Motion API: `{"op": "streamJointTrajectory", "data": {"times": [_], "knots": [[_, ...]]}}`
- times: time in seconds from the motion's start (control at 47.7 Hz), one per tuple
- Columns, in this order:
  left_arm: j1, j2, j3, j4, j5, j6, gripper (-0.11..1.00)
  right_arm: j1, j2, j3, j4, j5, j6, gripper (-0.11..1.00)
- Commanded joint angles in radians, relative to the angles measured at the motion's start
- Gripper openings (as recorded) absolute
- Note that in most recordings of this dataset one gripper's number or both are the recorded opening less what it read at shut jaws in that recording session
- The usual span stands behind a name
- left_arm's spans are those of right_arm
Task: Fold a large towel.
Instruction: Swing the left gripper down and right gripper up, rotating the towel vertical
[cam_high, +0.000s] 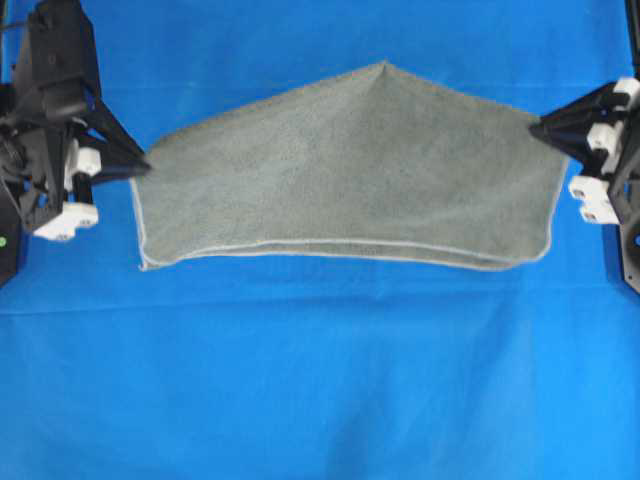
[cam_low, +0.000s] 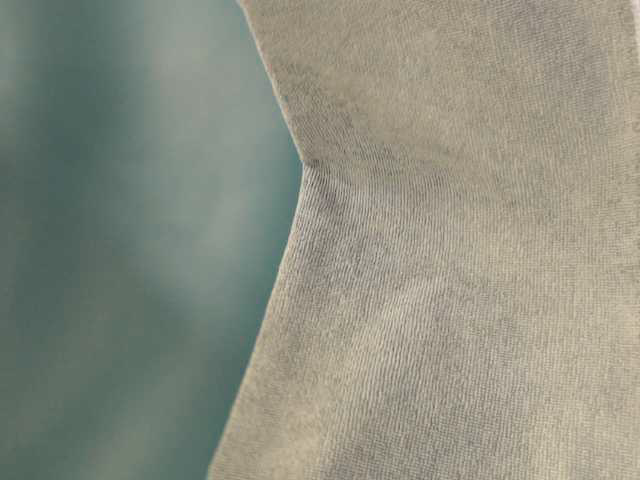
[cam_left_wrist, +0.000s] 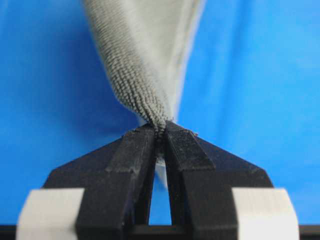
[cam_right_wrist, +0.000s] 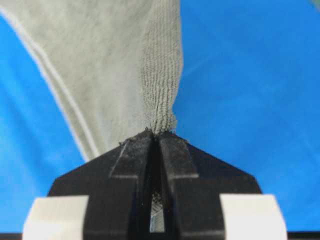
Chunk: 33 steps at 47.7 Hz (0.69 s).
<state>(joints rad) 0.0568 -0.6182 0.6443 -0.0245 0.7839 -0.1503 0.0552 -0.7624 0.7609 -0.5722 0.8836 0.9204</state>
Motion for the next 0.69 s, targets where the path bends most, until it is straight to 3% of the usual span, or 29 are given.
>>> {"op": "streamJointTrajectory", "data": {"times": [0.0,0.189,0.419,0.524,0.67], "knots": [[-0.069,-0.002,-0.026,0.000,-0.071,-0.008,0.04,-0.064,0.018,-0.028,-0.057,-0.005,0.006,0.02],[-0.232,0.018,-0.026,-0.002,-0.268,-0.002,0.04,-0.288,0.083,-0.044,-0.115,-0.063,0.020,0.02],[-0.362,0.126,-0.063,0.005,-0.505,0.040,0.04,-0.471,0.178,-0.097,-0.140,-0.328,0.014,0.02],[-0.403,0.196,-0.087,0.006,-0.607,0.100,0.04,-0.515,0.238,-0.133,-0.140,-0.440,0.014,0.02],[-0.446,0.293,-0.140,0.005,-0.707,0.164,0.04,-0.522,0.328,-0.207,-0.140,-0.548,0.012,0.02]]}}
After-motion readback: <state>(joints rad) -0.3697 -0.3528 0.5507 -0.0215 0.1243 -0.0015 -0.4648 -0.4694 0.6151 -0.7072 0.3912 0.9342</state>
